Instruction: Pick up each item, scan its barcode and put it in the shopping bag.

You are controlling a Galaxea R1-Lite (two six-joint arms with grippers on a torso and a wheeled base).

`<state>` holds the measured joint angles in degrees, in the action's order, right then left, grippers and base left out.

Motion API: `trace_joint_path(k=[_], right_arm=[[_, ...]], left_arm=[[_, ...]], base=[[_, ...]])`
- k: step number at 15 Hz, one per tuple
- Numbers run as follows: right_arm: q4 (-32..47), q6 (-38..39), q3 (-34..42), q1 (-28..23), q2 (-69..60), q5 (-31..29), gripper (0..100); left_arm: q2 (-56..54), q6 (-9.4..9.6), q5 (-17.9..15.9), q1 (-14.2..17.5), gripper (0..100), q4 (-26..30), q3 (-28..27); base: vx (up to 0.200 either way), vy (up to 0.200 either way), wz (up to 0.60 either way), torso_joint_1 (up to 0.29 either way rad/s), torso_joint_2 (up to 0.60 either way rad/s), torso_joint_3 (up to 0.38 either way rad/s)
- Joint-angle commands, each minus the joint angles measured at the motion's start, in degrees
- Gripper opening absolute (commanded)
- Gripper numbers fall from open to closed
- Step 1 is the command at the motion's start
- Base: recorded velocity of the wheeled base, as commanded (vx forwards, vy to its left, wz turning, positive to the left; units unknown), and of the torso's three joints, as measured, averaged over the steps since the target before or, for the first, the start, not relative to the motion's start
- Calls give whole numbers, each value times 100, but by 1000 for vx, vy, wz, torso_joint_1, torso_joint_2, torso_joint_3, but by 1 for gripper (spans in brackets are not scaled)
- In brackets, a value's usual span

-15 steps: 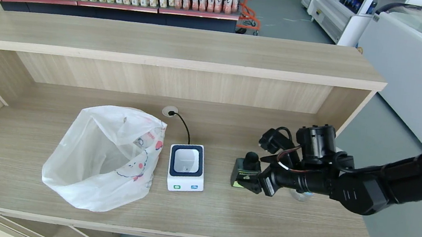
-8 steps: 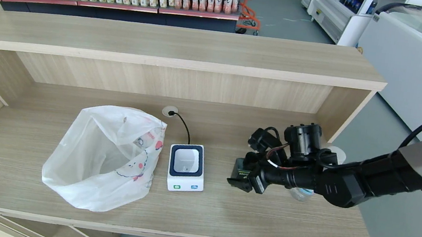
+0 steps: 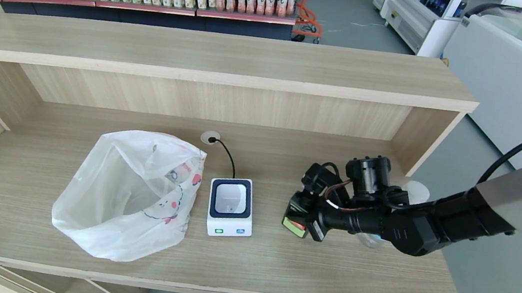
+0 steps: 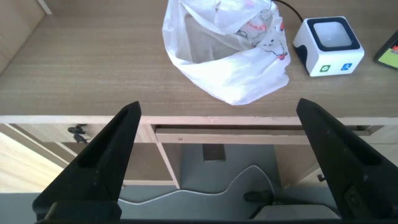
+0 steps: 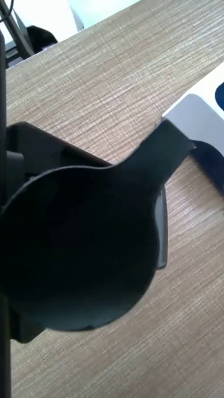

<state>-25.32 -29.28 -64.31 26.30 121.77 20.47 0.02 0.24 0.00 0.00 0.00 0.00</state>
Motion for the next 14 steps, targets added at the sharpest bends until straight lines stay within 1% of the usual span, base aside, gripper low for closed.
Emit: trace_joint_path(k=[1, 4, 7, 8, 9, 10, 11, 13, 14], right_arm=[[1, 10, 23, -10, -57, 10, 0], [1, 63, 76, -28, -259, 10, 0], [-17, 845, -65, -2, -822, -17, 0], [-61, 1478, -196, 16, -1244, -52, 0], [-52, 1786, -188, 16, -1472, -60, 0], [10, 2181, -117, -54, -1938, -227, 0], [27, 2225, -56, -151, -2096, -324, 0], [-26, 2392, 208, -538, -2536, -280, 0], [-157, 2612, 234, -582, -2755, -271, 0]], left_arm=[[-2, 2, 0, 0, 100, 0, 0], [-2, 2, 0, 0, 100, 0, 0], [-2, 2, 0, 0, 100, 0, 0], [-2, 2, 0, 0, 100, 0, 0], [-2, 2, 0, 0, 100, 0, 0], [-2, 2, 0, 0, 100, 0, 0], [-2, 2, 0, 0, 100, 0, 0], [-2, 2, 0, 0, 100, 0, 0], [-2, 2, 0, 0, 100, 0, 0]], base=[[0, 0, 0, 0, 0, 0], [0, 0, 0, 0, 0, 0], [0, 0, 0, 0, 0, 0], [0, 0, 0, 0, 0, 0], [0, 0, 0, 0, 0, 0], [0, 0, 0, 0, 0, 0], [0, 0, 0, 0, 0, 0], [0, 0, 0, 0, 0, 0], [0, 0, 0, 0, 0, 0]])
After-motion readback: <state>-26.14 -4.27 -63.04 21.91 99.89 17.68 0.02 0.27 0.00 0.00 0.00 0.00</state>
